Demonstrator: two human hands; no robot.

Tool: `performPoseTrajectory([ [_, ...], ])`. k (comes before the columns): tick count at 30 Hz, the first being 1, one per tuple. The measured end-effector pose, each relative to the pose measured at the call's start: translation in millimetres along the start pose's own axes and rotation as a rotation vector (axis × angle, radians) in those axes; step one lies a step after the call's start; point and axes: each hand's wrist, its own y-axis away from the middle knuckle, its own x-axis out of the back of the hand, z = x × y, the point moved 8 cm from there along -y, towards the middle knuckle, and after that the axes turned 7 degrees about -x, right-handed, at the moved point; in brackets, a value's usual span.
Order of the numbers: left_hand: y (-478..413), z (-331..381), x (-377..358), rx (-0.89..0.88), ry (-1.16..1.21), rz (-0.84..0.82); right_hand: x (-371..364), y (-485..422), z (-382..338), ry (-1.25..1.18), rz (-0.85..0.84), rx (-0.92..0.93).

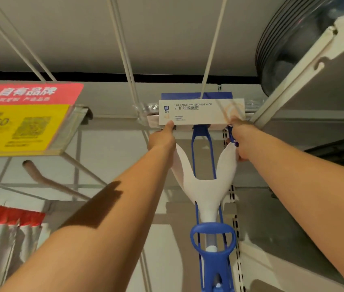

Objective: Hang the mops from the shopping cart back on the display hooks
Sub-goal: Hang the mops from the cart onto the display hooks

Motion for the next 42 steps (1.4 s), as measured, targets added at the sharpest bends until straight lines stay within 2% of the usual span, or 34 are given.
performPoseTrajectory([
  [8,15,-1,11,-0.097,-0.203,-0.155,-12,30,12,0.25,0.024,0.115],
  [12,39,4,10,-0.214,-0.441,-0.276,-3,52,19,0.369,0.052,0.147],
  [15,54,8,15,-0.305,-0.623,-0.307,2,77,26,0.596,0.064,0.225],
  [17,64,6,18,-0.329,-0.755,-0.342,-1,98,33,0.832,0.044,0.258],
  [20,82,4,23,-0.38,-0.974,-0.41,-11,128,53,1.149,-0.075,0.225],
  [22,90,1,29,-0.398,-1.111,-0.448,-12,144,61,1.259,-0.129,0.205],
  [30,140,-1,66,-0.226,-1.419,-0.502,-11,192,71,1.352,-0.311,0.256],
  [42,235,26,122,-0.032,-1.618,-0.457,16,272,82,1.338,-0.564,0.359],
])
